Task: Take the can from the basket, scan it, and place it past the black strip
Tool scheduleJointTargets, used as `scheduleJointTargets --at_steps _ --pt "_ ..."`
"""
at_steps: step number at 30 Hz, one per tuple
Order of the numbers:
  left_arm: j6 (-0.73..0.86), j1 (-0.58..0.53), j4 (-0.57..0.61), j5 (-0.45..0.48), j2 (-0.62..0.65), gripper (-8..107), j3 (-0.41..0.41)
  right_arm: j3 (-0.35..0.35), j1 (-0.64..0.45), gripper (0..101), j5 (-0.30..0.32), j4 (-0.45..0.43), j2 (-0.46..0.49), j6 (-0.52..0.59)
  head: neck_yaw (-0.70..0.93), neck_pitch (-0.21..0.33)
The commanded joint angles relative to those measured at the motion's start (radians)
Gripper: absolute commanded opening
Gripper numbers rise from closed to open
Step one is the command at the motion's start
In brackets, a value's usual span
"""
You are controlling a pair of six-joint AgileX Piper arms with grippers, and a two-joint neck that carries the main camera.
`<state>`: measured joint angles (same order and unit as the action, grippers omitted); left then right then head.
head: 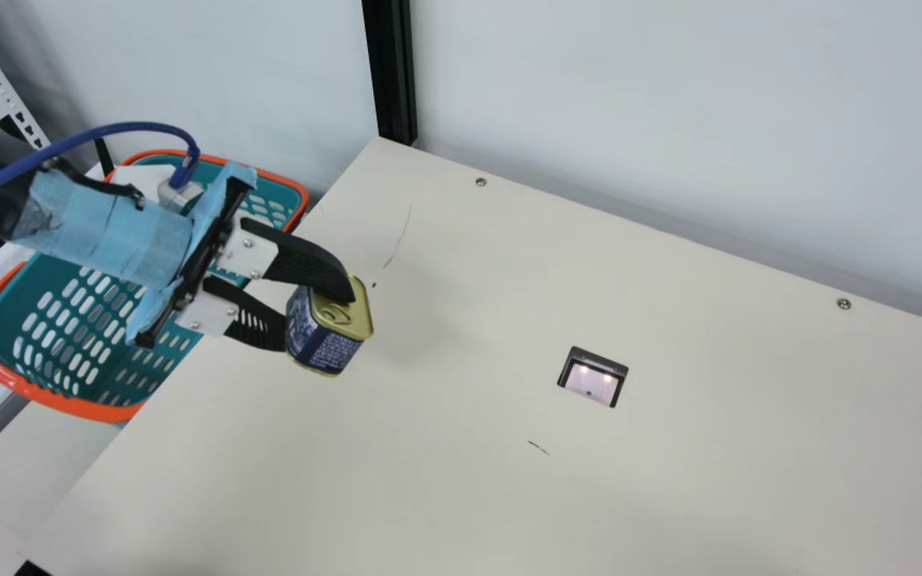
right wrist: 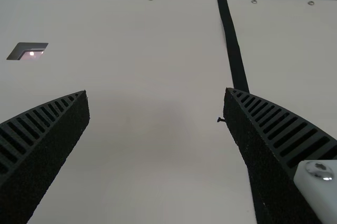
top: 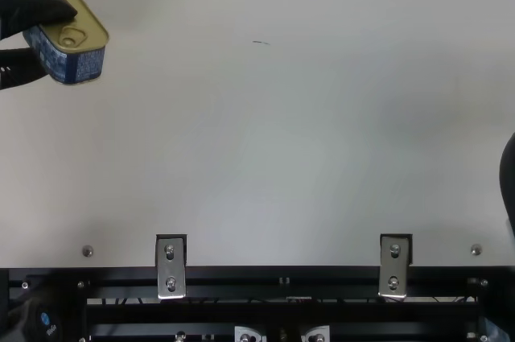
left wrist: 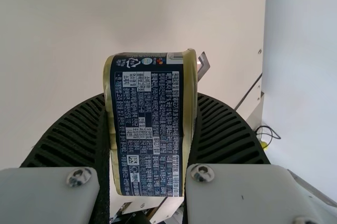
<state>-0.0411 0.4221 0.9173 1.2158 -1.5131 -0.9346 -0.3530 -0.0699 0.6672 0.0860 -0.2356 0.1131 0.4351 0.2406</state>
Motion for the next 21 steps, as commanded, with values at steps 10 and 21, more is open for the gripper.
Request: scheduleJointTargets --at_steps 10,21 --pt "0.0 0.0 0.0 0.0 0.0 10 0.0 0.0 0.0 101 0.0 0.0 0.0 0.0 -0.057 0.019" --pt "0.01 -0.073 -0.027 -0.062 0.052 10 -0.02 0.0 0.0 101 0.0 0.0 0.0 0.0 -0.279 -0.004"
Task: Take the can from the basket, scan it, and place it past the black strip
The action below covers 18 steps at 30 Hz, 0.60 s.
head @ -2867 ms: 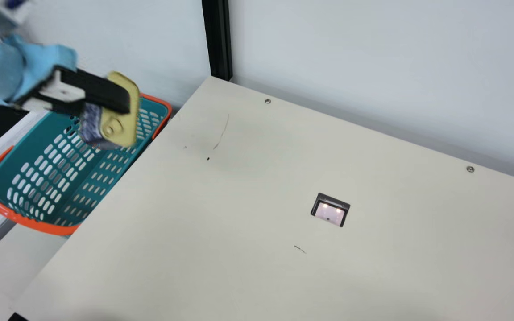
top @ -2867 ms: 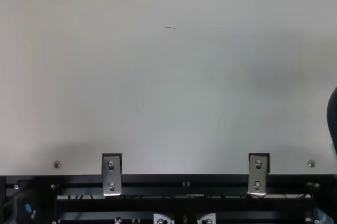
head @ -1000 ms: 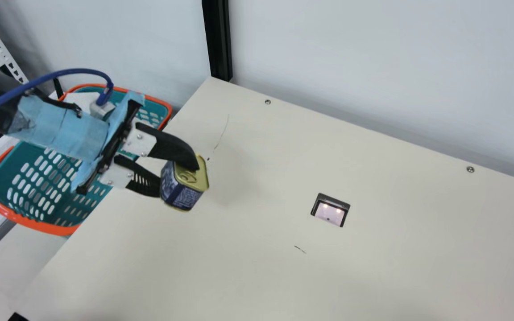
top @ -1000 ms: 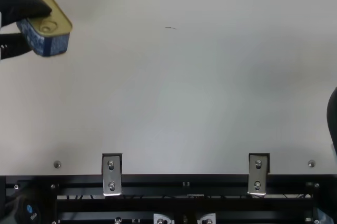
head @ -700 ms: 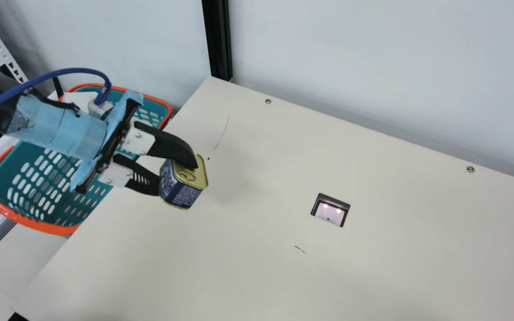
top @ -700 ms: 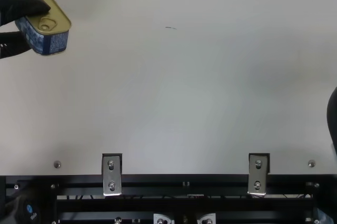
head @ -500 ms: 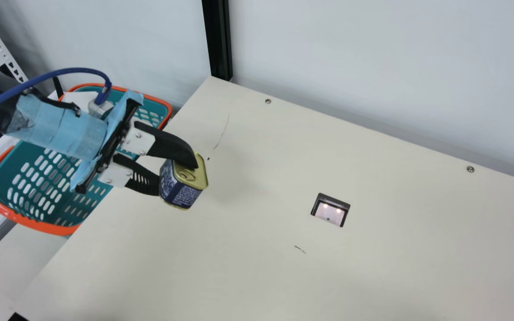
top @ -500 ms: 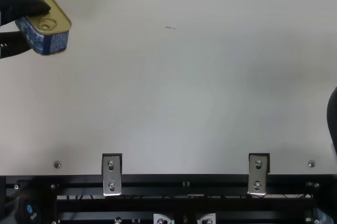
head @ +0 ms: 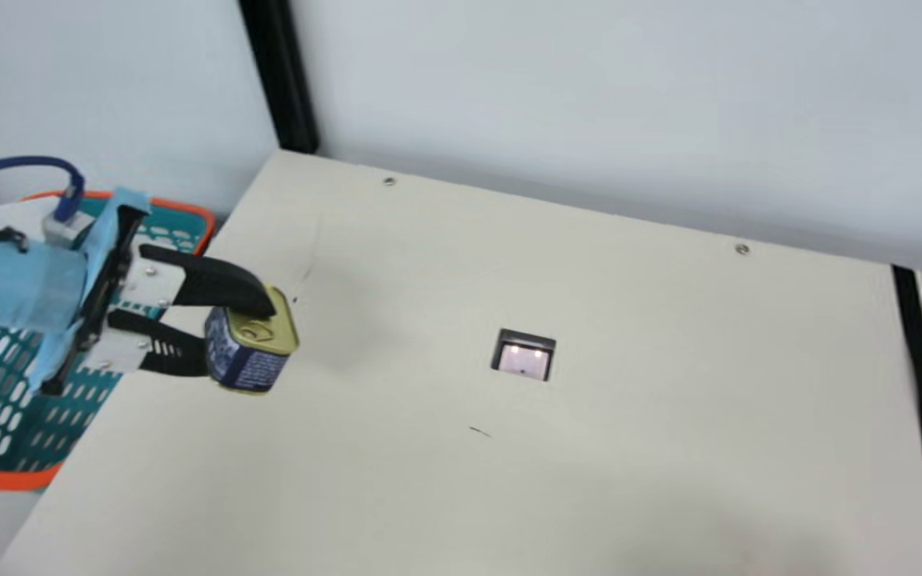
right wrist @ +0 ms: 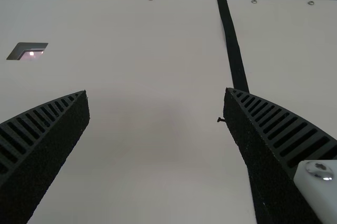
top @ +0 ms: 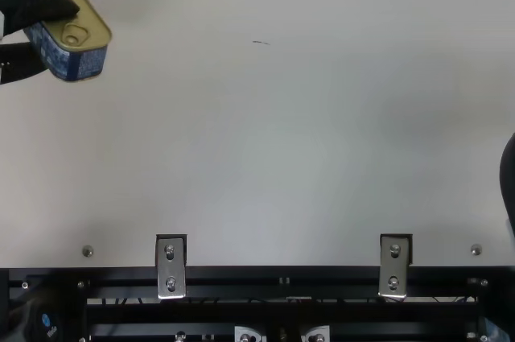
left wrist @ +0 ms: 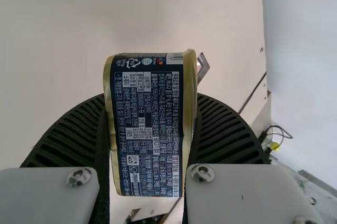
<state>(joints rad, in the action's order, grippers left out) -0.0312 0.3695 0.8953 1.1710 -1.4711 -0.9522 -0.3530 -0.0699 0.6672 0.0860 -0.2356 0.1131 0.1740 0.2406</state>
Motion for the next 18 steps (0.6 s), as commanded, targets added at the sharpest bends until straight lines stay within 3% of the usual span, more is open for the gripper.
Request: scheduleJointTargets --at_steps 1,9,18 --pt "-0.001 -0.036 -0.01 -0.03 0.019 10 -0.007 0.0 0.0 101 0.0 0.0 0.0 0.0 -0.036 -0.005" --pt "-0.03 -0.211 -0.115 -0.181 0.091 10 -0.043 0.0 0.0 101 0.0 0.0 0.0 0.0 -0.036 -0.005" --pt "-0.112 -0.445 -0.35 -0.302 0.107 10 -0.098 0.0 0.0 101 0.0 0.0 0.0 0.0 -0.036 -0.005"
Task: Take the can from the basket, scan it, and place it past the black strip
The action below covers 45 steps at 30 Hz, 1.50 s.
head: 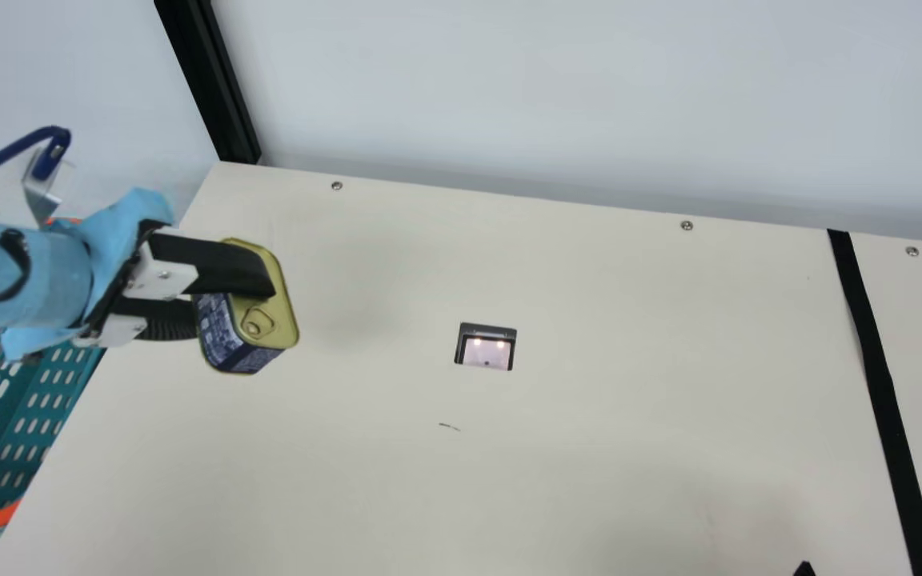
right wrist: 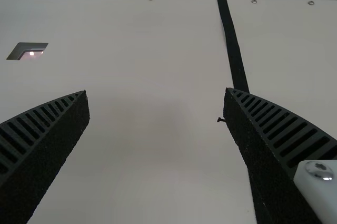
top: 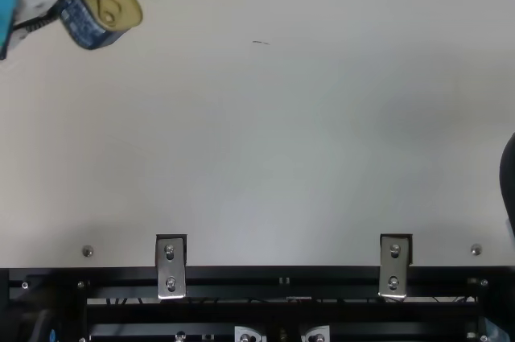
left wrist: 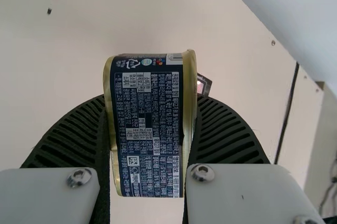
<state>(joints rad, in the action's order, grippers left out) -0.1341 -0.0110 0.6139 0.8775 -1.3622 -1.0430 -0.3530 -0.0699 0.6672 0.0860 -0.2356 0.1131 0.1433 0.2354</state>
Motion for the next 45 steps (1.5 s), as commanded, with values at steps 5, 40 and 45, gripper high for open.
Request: scheduleJointTargets --at_steps 5,40,45 --pt "-0.038 -0.178 -0.203 0.012 -0.027 10 -0.056 0.0 0.0 101 0.0 0.0 0.0 0.0 -0.006 0.0" --pt "0.277 -0.621 -0.54 0.14 -0.127 10 -0.131 0.0 0.0 101 0.0 0.0 0.0 0.0 -0.006 0.0" --pt "0.341 -0.688 -0.578 0.116 -0.125 10 -0.098 0.0 0.0 101 0.0 0.0 0.0 0.0 -0.006 0.0"
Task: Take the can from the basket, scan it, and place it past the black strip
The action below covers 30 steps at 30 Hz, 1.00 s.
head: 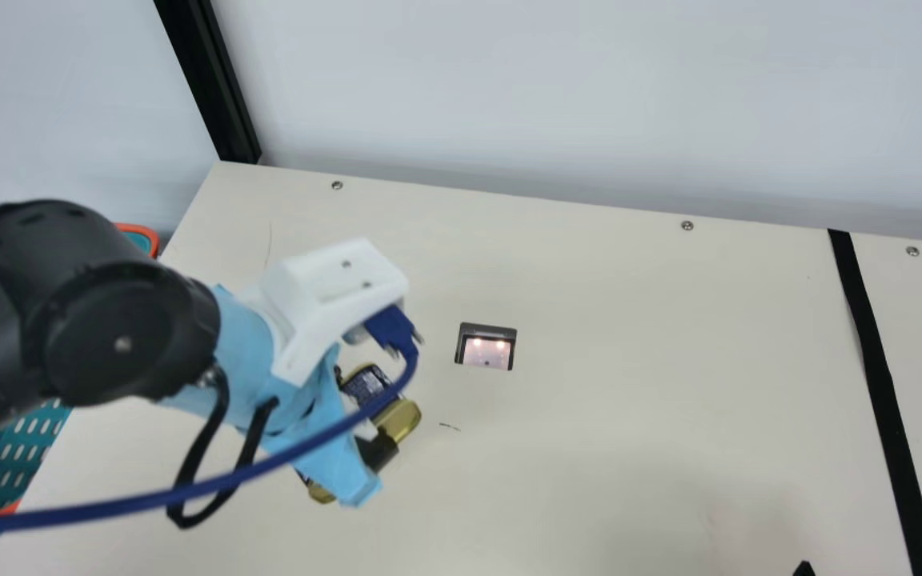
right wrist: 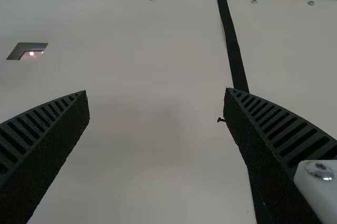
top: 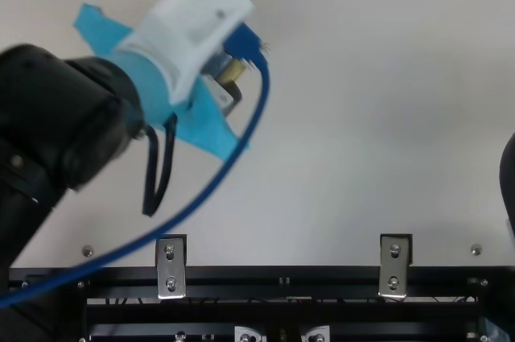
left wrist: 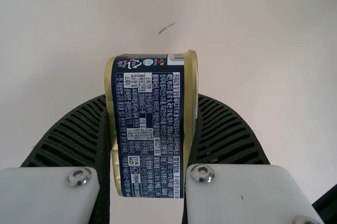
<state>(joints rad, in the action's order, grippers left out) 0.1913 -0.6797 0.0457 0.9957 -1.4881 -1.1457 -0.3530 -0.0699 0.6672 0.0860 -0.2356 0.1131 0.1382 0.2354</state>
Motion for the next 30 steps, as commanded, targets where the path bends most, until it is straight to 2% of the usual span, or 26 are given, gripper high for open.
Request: scheduleJointTargets --at_steps 1,16,30 --pt "0.027 -0.033 -0.018 -0.005 0.002 10 0.011 0.0 0.0 101 0.0 0.0 0.0 0.0 0.0 0.0" --pt "0.092 -0.214 -0.182 -0.013 -0.005 10 0.062 0.0 0.0 101 0.0 0.0 0.0 0.0 0.0 0.0" --pt "0.149 -0.273 -0.257 -0.104 -0.043 10 0.09 0.0 0.0 101 0.0 0.0 0.0 0.0 0.0 0.0"
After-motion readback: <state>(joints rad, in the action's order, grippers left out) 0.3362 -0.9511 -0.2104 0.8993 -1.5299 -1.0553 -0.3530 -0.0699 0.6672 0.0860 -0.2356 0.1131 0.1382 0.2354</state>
